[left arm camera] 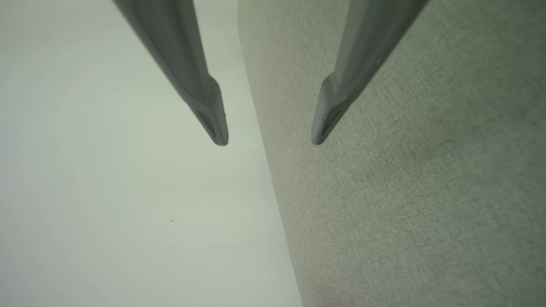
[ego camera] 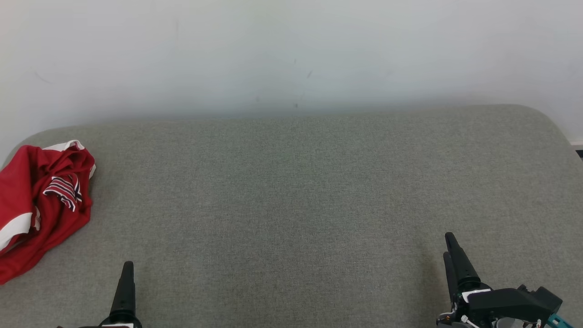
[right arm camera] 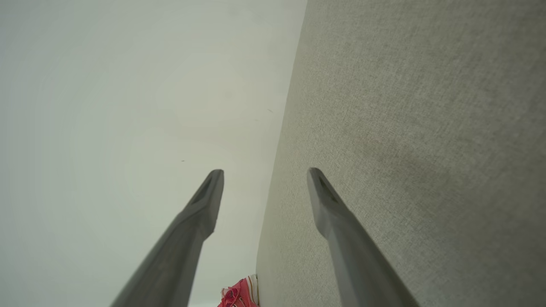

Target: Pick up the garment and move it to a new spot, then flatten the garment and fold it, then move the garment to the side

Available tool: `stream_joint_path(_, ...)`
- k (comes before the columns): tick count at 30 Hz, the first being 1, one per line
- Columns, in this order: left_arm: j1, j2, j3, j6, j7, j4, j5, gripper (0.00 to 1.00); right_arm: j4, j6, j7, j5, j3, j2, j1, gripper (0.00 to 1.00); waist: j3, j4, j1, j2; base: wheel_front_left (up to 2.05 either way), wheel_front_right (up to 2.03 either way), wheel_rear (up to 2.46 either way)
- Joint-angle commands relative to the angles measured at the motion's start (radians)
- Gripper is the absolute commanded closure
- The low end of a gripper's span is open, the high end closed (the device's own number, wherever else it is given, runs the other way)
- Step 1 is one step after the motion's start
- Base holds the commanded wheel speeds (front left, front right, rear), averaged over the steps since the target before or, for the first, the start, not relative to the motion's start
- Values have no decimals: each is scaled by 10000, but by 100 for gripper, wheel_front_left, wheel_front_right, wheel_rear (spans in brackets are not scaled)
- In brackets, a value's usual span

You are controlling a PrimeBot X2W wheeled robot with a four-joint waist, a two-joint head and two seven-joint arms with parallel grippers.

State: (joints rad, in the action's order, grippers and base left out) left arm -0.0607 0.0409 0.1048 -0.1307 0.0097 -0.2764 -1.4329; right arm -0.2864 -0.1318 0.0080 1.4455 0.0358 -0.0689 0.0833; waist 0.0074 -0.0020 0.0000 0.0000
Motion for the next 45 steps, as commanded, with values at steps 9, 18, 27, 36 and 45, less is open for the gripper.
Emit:
stream_joint_path(9, -9, 79, 84, -1, -394, 124, 2133, 0, 43, 5, -390, -1958, 8, -48, 266, 0, 20, -44, 0, 0, 0, 0, 0)
stream_joint_path(18, 121, 84, -45, -1, -723, 194, 4377, 0, 14, 7, -720, -3869, 15, 5, 283, 0, 33, -87, 0, 0, 0, 0, 0)
stream_joint_path(27, 258, 88, -109, -1, -1019, 273, 6089, 0, -58, 8, -1013, -5430, -41, 71, 290, 0, 47, -123, 0, 0, 0, 0, 0)
stream_joint_path(36, 305, 89, -53, 0, -1294, 301, 7437, 0, -189, 10, -1282, -6696, -110, 91, 285, 0, 35, -162, 0, 0, 0, 0, 0)
stream_joint_path(45, 383, 93, -81, 26, -1528, 330, 8413, 0, -293, 11, -1515, -7748, -131, 99, 276, 0, 27, -193, 0, 0, 0, 0, 0)
